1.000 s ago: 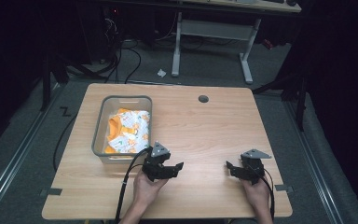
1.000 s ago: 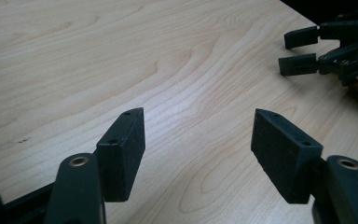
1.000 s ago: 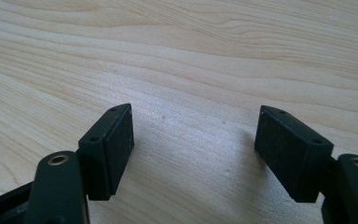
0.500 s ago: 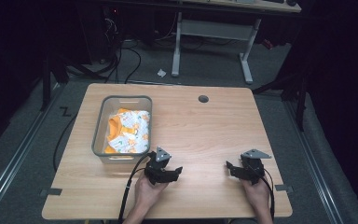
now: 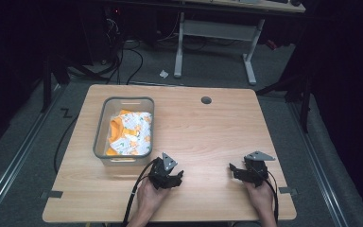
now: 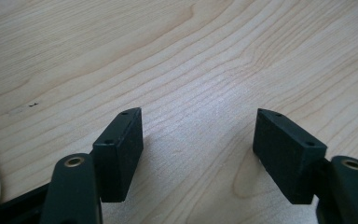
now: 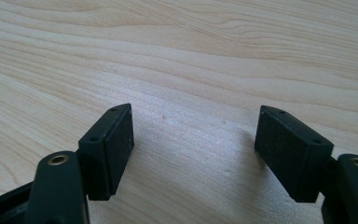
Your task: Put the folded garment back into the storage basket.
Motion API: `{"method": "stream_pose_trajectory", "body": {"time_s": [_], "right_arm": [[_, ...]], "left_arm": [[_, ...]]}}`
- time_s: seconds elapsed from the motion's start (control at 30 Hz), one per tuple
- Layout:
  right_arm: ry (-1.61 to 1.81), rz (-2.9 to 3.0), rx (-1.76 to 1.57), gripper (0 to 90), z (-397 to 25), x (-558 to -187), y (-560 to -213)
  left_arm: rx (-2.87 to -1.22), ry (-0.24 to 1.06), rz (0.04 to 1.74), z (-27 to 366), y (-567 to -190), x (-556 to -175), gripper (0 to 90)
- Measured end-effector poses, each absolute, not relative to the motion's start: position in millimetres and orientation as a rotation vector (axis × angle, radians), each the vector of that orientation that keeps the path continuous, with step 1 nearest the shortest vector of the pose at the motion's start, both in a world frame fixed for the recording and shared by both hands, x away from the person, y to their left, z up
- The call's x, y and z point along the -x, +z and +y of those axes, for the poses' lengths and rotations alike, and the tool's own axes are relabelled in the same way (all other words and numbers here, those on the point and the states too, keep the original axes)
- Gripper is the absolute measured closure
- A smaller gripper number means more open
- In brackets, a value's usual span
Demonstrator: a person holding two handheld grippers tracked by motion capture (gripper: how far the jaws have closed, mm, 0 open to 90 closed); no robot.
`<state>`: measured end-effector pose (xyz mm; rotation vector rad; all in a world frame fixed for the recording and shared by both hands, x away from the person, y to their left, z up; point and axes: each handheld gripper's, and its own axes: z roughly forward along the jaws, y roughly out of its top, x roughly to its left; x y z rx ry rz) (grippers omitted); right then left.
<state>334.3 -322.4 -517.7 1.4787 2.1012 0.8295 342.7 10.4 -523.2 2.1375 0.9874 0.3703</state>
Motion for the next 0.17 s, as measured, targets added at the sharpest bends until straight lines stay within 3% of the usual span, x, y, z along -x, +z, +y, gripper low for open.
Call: {"method": "stream_pose_trajectory", "body": {"time_s": [0.17], "right_arm": [[0.830,2.100,-1.479,28.3,-322.3,-334.3,-517.8]], "left_arm": [[-2.135,0.371,1.000,10.3,-523.4,-343.2,30.1]]}}
